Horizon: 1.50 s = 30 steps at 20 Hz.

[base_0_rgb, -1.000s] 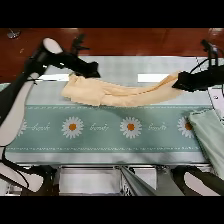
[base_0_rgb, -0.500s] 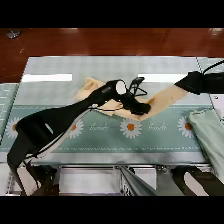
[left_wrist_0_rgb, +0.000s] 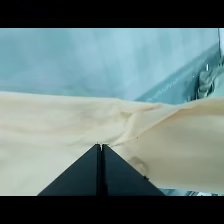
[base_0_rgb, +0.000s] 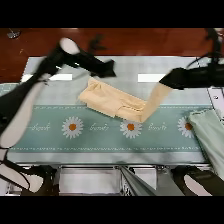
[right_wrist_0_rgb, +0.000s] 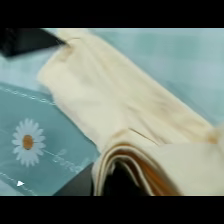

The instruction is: Fold the shirts.

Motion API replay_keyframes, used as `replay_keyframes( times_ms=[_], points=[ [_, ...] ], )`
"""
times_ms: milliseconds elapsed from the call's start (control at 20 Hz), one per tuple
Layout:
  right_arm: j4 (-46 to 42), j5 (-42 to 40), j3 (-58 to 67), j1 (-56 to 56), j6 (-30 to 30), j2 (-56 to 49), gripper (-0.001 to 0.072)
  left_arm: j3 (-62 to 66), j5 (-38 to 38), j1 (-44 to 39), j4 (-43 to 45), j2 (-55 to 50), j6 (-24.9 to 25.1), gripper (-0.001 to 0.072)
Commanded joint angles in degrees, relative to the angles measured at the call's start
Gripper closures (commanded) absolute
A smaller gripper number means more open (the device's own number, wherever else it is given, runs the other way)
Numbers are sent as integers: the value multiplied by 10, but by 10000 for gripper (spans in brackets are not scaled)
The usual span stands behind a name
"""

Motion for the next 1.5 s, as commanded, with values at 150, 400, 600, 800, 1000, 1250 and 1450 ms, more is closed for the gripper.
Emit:
replay_keyframes(
  times_ms=[150, 400, 600, 800, 1000, 1250, 1450],
  points=[
    [9, -54, 268, 206, 38, -312, 689, -27, -56, 252, 18, 246, 63, 671],
    [26, -70, 440, 267, 85, -548, 587, -163, -52, 248, 17, 417, 72, 670],
    [105, -29, 461, 222, 79, -581, 82, -289, -16, 195, 18, 461, 75, 670],
    [-37, 180, 431, 85, 45, -447, 93, -374, -17, 197, 39, 462, 93, 670],
    [-307, 62, 62, 26, 169, -191, 92, -449, -9, 195, 43, 462, 102, 670],
    [114, -314, -359, 5, 94, -68, 92, -523, 39, 175, 9, 461, 101, 670],
    [370, -304, -340, 54, -102, -196, 92, -534, 76, 164, 7, 461, 101, 670]
  ],
)
